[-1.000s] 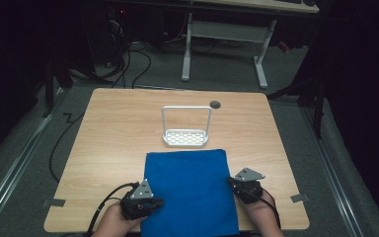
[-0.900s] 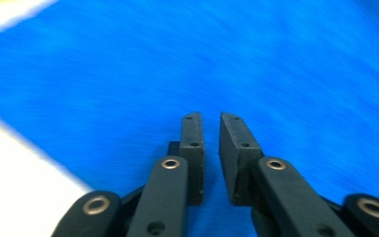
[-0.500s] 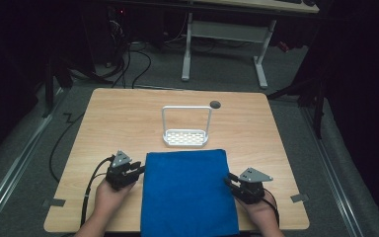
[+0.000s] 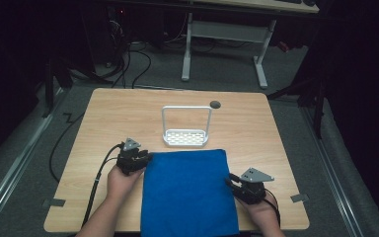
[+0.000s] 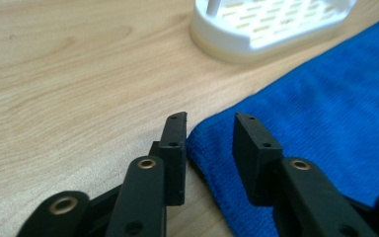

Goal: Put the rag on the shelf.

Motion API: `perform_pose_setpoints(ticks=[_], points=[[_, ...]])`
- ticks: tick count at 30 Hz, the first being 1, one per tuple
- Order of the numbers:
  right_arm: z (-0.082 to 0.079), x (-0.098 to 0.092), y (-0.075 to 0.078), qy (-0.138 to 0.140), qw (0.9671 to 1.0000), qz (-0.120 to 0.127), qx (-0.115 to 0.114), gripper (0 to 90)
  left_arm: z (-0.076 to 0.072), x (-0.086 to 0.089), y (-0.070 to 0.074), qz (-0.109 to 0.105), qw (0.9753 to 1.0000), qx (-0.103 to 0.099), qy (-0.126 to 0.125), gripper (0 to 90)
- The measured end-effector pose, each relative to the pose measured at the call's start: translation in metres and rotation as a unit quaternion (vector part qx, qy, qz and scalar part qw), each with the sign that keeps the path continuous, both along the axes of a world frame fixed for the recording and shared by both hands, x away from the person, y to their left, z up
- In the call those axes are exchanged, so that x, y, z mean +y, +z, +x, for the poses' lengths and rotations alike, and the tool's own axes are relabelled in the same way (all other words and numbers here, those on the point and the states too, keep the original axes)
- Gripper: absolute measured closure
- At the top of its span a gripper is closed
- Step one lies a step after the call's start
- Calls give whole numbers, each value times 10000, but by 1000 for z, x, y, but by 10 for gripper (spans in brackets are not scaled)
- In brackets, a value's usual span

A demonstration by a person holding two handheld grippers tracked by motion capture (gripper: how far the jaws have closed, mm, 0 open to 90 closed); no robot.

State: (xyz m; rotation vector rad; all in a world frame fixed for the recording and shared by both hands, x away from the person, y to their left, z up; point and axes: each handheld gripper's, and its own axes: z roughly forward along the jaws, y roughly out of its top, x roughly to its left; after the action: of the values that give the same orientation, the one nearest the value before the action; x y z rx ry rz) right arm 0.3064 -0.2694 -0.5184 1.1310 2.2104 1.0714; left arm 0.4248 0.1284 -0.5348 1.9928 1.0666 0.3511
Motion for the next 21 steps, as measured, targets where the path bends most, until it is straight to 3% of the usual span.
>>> perform_pose_setpoints(ticks=[5,8,10,14,17,18,20,21], points=[[2,2,-3,-21,10000,13,66,671,0,-1,-1,88,9999,53,48,678],[4,5,-4,-41,10000,59,15,620,-1,-2,-1,146,9999,42,62,819],[7,7,-4,-224,9995,224,16,611,-1,-2,-1,161,9999,61,-13,862],[19,10,1,-477,9984,270,146,608,-2,-2,-1,177,9998,53,-17,874],[49,14,6,-751,9969,161,189,585,-2,-3,0,252,9997,-8,-57,874],[49,14,6,-751,9969,161,189,585,-2,-3,0,252,9997,-8,-57,874],[68,15,5,-897,9956,94,273,566,-2,-4,0,260,9996,-30,-59,874],[87,17,3,-953,9949,-60,339,550,-2,-3,0,233,9997,-10,-60,874]])
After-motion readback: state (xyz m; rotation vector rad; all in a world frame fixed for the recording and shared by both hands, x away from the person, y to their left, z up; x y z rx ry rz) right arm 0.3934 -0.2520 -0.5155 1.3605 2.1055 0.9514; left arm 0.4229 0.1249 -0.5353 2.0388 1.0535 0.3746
